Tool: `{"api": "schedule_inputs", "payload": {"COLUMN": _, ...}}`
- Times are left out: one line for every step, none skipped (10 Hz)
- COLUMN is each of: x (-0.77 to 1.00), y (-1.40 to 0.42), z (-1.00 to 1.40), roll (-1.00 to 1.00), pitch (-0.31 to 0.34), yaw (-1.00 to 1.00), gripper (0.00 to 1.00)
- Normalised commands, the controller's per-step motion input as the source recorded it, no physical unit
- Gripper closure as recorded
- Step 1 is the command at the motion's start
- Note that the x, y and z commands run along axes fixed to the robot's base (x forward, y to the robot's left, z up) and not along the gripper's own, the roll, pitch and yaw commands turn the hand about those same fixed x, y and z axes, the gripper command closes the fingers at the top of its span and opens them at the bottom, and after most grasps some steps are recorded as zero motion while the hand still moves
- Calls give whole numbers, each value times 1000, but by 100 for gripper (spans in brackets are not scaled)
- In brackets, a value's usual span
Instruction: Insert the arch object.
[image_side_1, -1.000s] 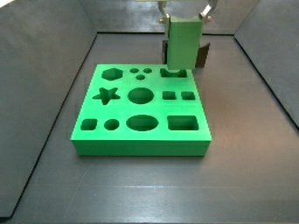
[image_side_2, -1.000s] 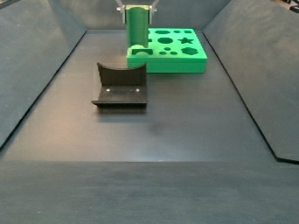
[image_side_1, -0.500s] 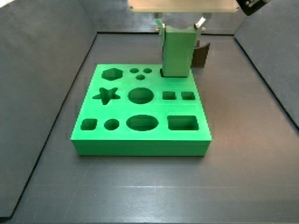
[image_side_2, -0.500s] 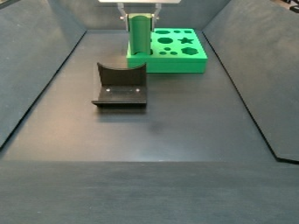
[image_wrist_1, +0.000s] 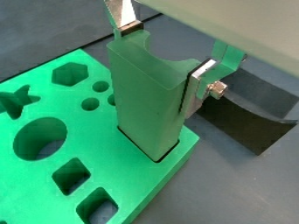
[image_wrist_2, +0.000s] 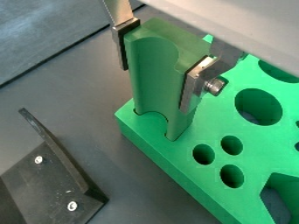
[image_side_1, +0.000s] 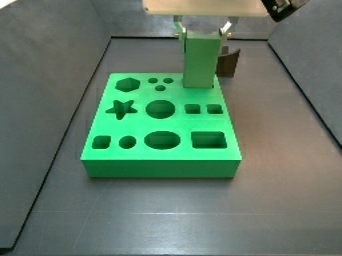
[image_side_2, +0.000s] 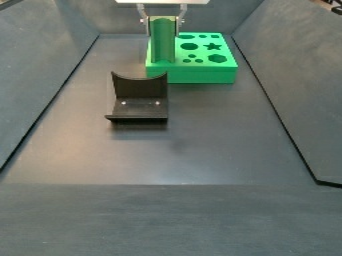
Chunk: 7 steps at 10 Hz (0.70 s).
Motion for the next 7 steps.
{"api": "schedule_inputs", "payload": {"x": 214, "y": 0, "z": -934, "roll": 37, "pitch": -139, "yaw": 320, "gripper": 100}}
{"api": "schedule_inputs", "payload": {"x": 211, "y": 0, "z": -934, "roll": 41, "pitch": -139, "yaw": 329, "gripper": 100}}
{"api": "schedule_inputs", "payload": {"x": 180, "y": 0, "z": -943, "roll": 40, "pitch": -134, "yaw": 351, "gripper": 100}}
{"api": "schedule_inputs", "payload": {"x": 106, "y": -211, "z": -1000, "roll": 29, "pitch": -106, "yaw": 151, "gripper": 100}}
{"api": "schedule_inputs", "payload": {"x": 80, "y": -349, "z": -1000, "roll": 51, "pitch": -94, "yaw": 23, "gripper": 100}}
{"api": "schedule_inputs", "payload": {"x": 0, "y": 0, "z": -477, "roll": -157, "pitch": -187, "yaw": 43, "gripper": 100}}
{"api": "schedule_inputs", "payload": {"x": 0, "y": 0, "z": 0, "roll": 0, "pitch": 0, "yaw": 0, "gripper": 100}}
